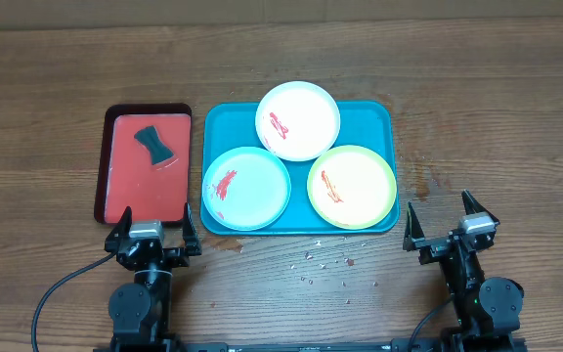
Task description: Clean dirty plates on tray and stack at the side
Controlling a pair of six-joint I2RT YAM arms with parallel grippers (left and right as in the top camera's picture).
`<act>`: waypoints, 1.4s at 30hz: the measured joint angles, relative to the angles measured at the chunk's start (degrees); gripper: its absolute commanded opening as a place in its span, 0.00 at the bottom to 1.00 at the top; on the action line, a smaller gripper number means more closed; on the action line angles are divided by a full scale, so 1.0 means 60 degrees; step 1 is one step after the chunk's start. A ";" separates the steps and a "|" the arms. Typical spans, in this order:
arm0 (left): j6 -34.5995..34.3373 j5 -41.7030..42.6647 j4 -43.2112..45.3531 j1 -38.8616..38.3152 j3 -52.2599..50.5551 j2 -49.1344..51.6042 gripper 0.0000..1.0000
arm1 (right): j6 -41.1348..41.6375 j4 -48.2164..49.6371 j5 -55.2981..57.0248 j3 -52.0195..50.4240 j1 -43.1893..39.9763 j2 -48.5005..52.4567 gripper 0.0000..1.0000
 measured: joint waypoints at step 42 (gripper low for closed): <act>0.0000 0.0000 0.0000 0.0000 0.0000 0.0000 1.00 | -0.0678 0.6153 -0.2488 0.0124 -0.0091 -0.0015 1.00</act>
